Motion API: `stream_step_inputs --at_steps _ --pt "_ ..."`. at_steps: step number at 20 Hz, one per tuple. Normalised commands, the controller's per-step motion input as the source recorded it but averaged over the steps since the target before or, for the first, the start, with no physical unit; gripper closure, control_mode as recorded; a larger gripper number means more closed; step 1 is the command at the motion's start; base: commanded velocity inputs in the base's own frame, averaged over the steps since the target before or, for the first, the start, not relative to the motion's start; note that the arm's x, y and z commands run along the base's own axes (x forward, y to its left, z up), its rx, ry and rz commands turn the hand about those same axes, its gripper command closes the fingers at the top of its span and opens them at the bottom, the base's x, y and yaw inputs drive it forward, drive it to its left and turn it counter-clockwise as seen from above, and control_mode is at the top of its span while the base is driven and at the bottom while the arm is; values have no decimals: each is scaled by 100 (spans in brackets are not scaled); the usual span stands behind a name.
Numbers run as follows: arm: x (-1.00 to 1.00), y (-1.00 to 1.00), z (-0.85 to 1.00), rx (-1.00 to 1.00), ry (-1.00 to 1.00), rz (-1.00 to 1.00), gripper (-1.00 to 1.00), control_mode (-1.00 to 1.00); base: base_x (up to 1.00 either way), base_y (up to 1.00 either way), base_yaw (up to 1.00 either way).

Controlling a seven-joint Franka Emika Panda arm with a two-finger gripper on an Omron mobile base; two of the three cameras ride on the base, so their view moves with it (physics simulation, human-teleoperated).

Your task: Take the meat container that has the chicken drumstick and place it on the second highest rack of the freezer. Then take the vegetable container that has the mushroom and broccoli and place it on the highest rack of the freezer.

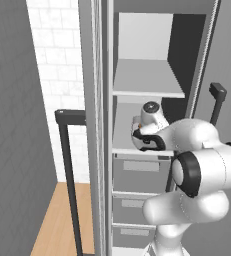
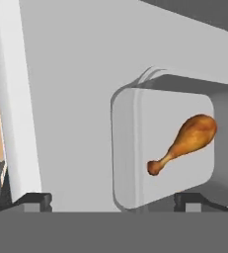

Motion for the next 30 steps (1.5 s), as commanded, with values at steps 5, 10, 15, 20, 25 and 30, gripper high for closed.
stream_step_inputs --at_steps 5,10,15,20,25,30 --pt "-18 0 57 3 0 -13 -100 -100 0 0 0" --pt "-63 10 24 1 -1 -17 -100 -100 0 0 0" --pt "-61 11 27 3 -1 -16 -100 -100 0 0 0" --pt "-41 1 47 12 0 -19 -100 -100 0 0 0" --pt "-45 4 36 13 0 -21 -100 -100 0 0 0" --pt "-51 2 21 13 0 -22 -100 -100 0 0 0"
